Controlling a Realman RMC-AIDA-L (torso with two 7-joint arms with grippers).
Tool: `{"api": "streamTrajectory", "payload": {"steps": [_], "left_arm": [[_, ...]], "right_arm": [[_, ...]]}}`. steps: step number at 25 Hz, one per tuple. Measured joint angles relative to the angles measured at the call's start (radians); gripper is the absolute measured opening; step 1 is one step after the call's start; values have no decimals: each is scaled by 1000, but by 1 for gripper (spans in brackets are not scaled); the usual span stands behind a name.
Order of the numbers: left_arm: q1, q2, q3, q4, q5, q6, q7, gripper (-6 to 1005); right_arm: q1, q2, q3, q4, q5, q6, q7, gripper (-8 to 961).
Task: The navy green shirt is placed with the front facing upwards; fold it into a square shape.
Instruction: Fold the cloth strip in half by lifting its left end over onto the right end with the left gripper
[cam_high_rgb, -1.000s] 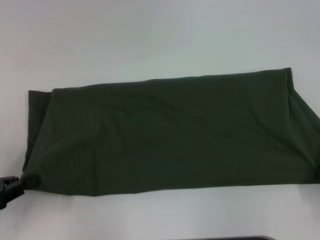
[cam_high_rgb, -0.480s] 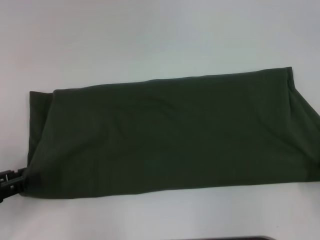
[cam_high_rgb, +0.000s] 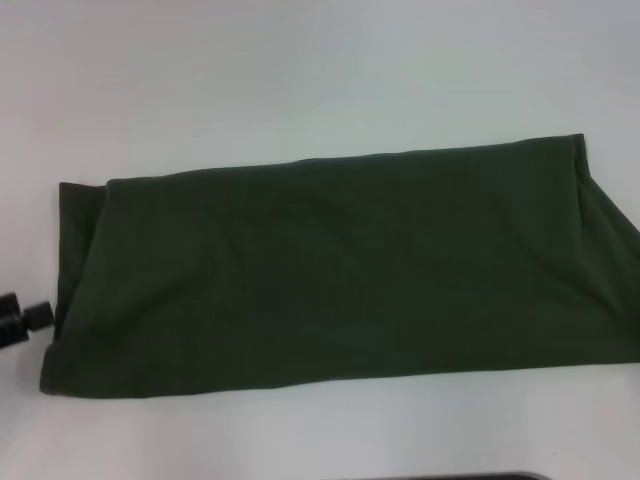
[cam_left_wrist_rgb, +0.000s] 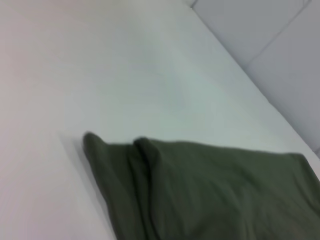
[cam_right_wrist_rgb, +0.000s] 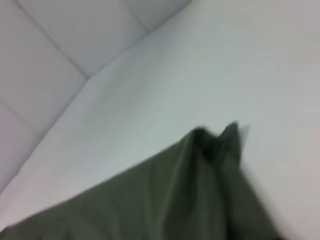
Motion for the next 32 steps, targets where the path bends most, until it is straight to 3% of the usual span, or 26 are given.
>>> {"api": "streamTrajectory", "payload": {"steps": [3,9,22,27,32], "left_arm": [[-20,7,-39,-3,-3,-3,1,856],[-63,14,-49,-24,-46,-21,1,893],[-192,31,-20,-132,-81,-117,-2,879],[-227,32,28,-136,-81,-119,-12,877],[-247,34,65,-131,-78,-121,-15,876]], "right_arm": [[0,-6,63,-3,0,-25,-10,503],[23,-3,173,-10,27,-129,-42,517],[192,42,170,-11,67,-180,-83,506],[251,39,122,-13,62,-155,-100,504],[282,11,79,-16,62,-133,-23,504]]}}
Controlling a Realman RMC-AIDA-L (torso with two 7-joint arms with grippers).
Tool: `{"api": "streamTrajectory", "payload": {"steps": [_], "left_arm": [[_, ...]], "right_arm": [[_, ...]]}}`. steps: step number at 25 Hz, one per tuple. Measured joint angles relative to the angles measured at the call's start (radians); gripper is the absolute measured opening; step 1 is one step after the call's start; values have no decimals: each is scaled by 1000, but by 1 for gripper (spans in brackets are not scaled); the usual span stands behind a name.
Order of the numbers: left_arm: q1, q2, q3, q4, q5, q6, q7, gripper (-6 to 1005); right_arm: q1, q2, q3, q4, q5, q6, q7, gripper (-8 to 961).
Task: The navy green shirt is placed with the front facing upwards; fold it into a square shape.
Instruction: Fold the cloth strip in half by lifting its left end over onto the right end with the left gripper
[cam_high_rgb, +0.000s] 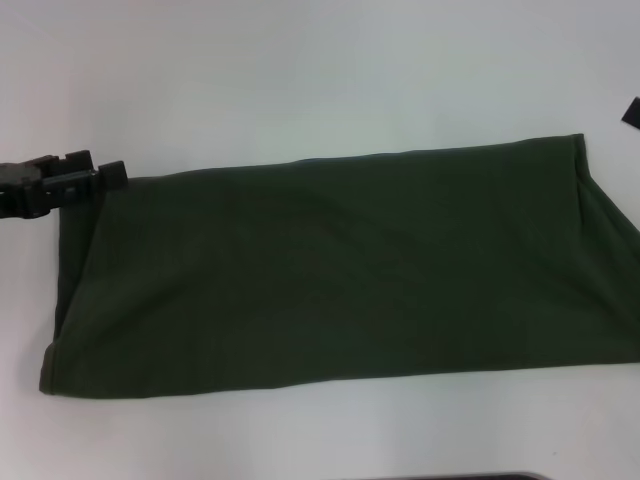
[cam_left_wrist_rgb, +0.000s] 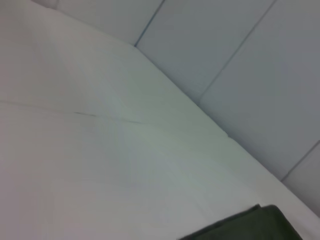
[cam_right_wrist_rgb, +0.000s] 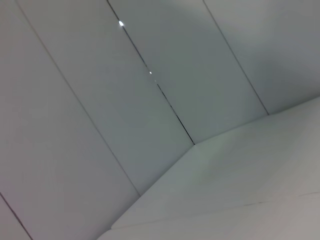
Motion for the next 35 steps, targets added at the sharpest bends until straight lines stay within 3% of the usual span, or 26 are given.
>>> {"api": "streamTrajectory", "payload": {"steps": [3,6,14,21,35], "left_arm": [[-1,6,36,7,5,-22,-7,875],[6,7,73,19,9,-49,-10,875],[14,0,105,18,38,-161,-19,876],[9,-11,196,11,41,-222,-36,876],[3,-27,269,8,41,-261,-47,864]], "right_arm": [[6,-24,0,-8,1,-2,68,504],[8,-33,-1,-16,5,-8,118,504],[9,-21,-2,-25,7,-11,140,505],[10,-21,-12,-25,5,-12,140,505],[10,-21,-13,-25,6,-11,143,504]]}}
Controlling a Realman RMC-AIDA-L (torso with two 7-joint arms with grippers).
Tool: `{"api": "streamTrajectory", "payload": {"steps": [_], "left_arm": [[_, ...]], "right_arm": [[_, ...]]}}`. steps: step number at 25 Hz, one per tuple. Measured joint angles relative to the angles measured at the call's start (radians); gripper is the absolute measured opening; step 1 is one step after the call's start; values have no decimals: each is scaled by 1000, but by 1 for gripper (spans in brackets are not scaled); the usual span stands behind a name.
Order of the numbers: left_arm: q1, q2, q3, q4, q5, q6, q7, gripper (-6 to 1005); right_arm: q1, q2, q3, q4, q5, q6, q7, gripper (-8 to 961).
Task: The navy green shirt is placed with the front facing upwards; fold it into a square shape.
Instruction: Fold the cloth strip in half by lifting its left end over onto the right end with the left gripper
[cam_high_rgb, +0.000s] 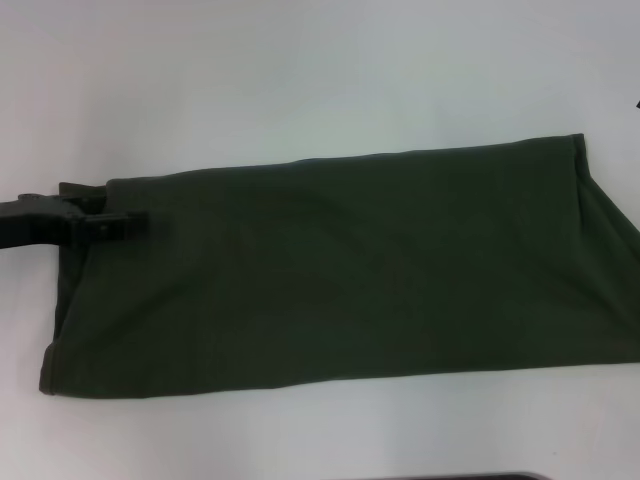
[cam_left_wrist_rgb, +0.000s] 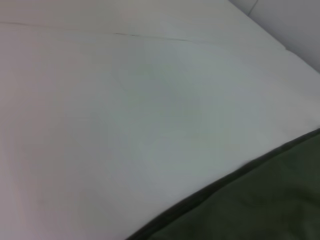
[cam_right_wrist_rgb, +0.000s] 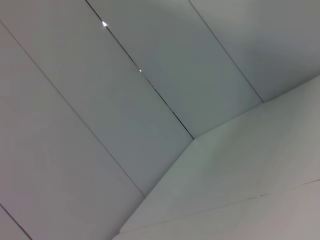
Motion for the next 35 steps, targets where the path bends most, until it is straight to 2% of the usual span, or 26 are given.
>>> {"api": "streamTrajectory", "payload": {"steps": [12,15,20,26,35], "left_arm": [[-4,4,6,1,0,-33,-25,634],[-4,3,7,1,0,-33,-25,412],[-4,3,13,1,0,-26,-25,173],[-3,2,16,2,-6,-34,-25,37],[-15,0,13,4,-14,-54,-26,41]], "right_arm": [[-8,1,0,0,0,-1,0,488],[-10,1,0,0,0,-1,-2,488],[-12,2,1,0,0,-1,-4,487],[-11,2,1,2,0,-1,-7,487],[-11,11,0,1,-3,-1,-12,488]]}}
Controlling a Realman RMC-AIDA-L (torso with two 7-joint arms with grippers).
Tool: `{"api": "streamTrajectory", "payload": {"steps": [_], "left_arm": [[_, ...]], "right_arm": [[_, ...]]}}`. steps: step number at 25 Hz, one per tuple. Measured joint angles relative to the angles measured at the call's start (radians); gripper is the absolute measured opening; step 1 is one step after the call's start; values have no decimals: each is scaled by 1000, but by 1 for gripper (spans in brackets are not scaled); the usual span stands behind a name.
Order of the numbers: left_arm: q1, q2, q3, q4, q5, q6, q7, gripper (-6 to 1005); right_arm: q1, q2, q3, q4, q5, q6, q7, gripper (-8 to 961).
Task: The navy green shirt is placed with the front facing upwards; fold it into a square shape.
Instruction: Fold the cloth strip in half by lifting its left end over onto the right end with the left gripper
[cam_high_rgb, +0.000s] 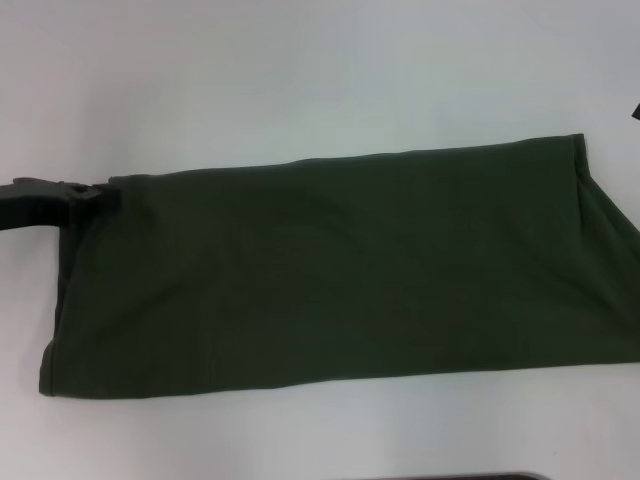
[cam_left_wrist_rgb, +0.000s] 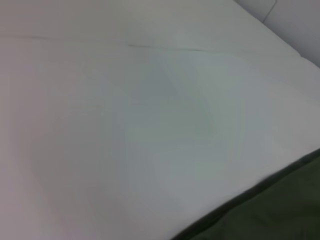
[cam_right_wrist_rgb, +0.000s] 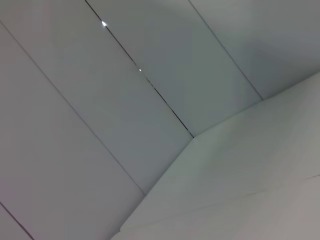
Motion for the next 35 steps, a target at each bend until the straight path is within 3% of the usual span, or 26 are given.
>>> {"api": "streamTrajectory", "payload": {"steps": [9,20,26,28,35], "left_arm": [[1,-9,6,-3,5,-84,-2,39],[19,-3,-31,28,-48,-66,-47,49],[38,2,-57,63,-66,84,-23,210],[48,4,-54,74,-60,186,11,209],[75,-4,-36,86,-22,316,102,204]], "right_arm": [[-2,4,-1,0,-3,0,-1,488],[-1,4,-2,0,-3,1,-2,487],[-2,4,-1,0,-1,5,-3,487],[-2,4,-2,0,-2,7,-4,487],[-10,4,-1,0,1,5,-14,487]]}}
